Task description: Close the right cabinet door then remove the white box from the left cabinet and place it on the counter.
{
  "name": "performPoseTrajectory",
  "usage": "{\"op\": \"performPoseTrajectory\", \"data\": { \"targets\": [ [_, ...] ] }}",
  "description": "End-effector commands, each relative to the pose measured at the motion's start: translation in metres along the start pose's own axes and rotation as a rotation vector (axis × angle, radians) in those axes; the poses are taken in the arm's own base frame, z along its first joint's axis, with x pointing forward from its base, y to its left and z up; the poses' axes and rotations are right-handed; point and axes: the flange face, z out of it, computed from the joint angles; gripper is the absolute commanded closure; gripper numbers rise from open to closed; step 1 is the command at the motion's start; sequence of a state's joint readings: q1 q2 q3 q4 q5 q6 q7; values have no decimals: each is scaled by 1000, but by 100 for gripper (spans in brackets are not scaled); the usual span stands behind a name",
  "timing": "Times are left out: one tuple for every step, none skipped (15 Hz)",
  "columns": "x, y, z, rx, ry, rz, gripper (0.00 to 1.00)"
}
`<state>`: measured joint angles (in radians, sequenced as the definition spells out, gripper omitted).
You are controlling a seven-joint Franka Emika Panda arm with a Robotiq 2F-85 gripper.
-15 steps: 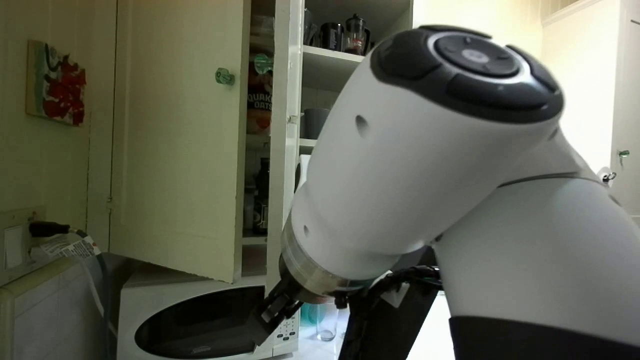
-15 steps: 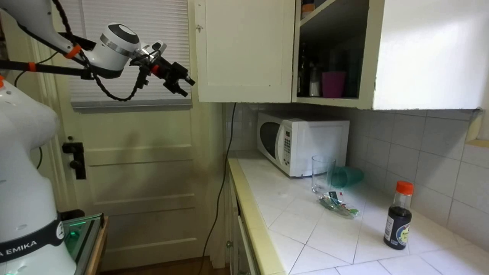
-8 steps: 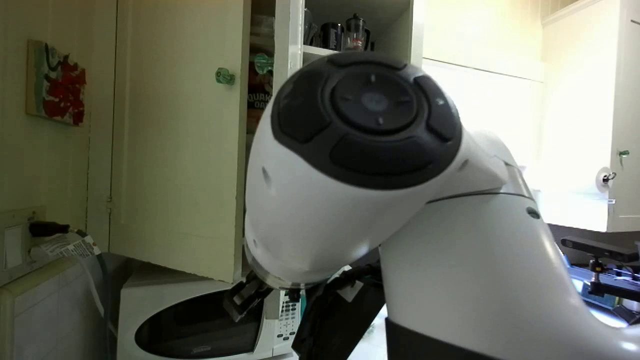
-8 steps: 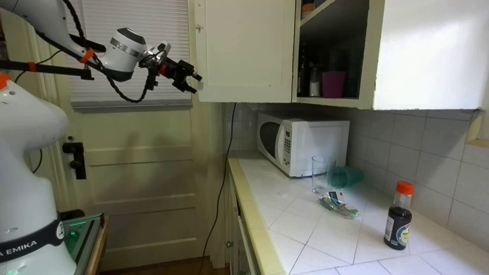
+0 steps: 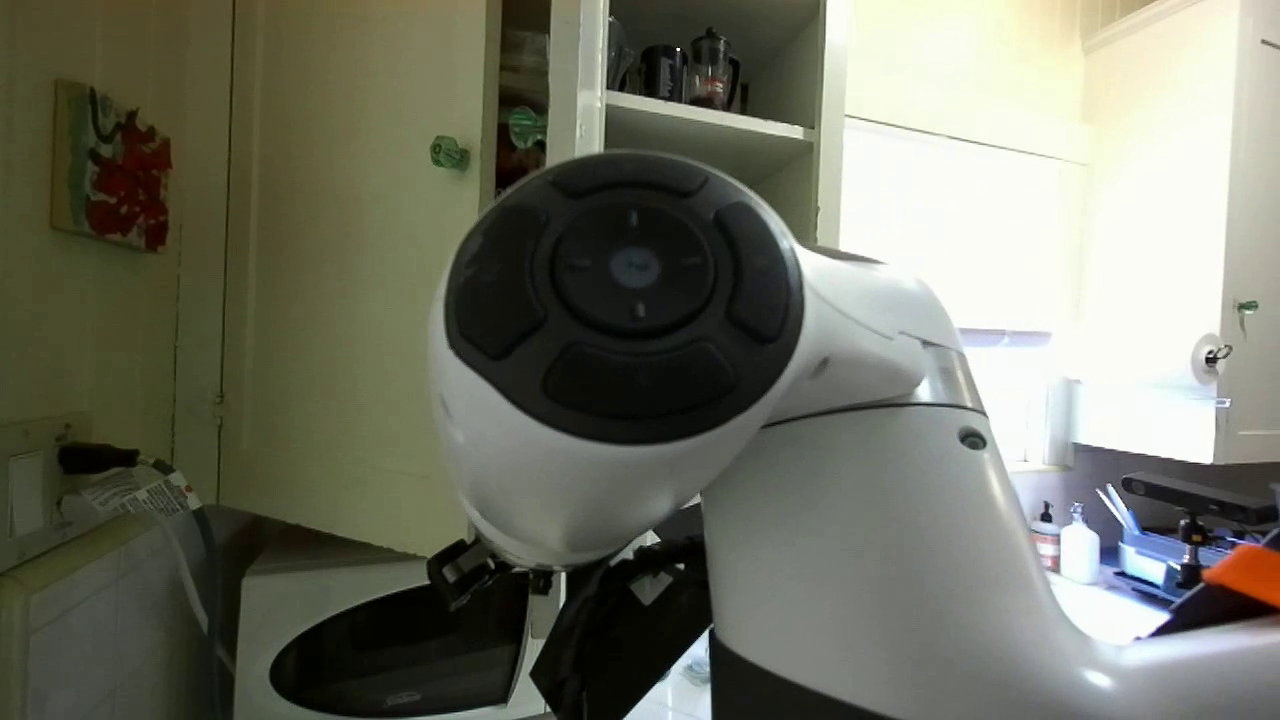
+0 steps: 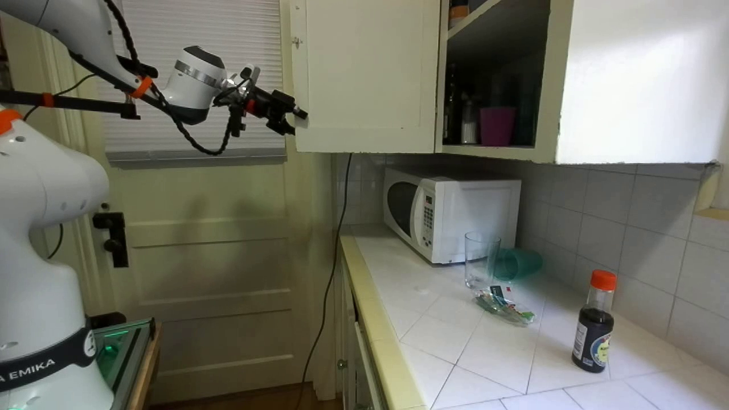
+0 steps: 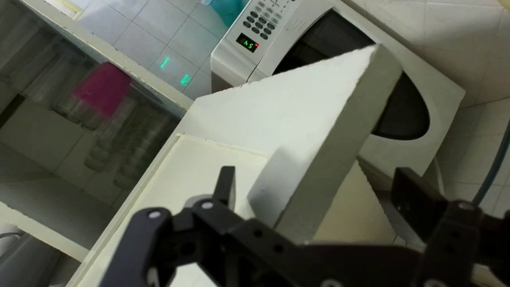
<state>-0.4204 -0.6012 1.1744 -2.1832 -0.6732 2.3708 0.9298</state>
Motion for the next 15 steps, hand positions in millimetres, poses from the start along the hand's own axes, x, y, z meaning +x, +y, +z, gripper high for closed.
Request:
{"op": "performPoseTrajectory", "data": {
  "targets": [
    [0, 8, -3, -54, 16, 91, 0],
    [-1, 13, -3, -65, 14, 125, 0],
    [-1, 19, -5, -81, 14, 155, 0],
    [-2, 24, -6, -93, 15, 185, 0],
    [-3, 32, -10, -112, 20, 223, 0],
    [-4, 40, -10, -130, 17, 256, 0],
    [-7, 49, -8, -154, 6, 295, 0],
    [-10, 56, -10, -168, 1, 326, 0],
    [-15, 66, -10, -197, -10, 364, 0],
    [-21, 78, -10, -224, -26, 409, 0],
    [-29, 89, -12, -253, -43, 451, 0],
    [-38, 103, -8, -286, -68, 492, 0],
    [-47, 116, -8, -317, -94, 528, 0],
    [-59, 129, -4, -348, -120, 565, 0],
    [-69, 142, -4, -382, -142, 603, 0]
  ]
}}
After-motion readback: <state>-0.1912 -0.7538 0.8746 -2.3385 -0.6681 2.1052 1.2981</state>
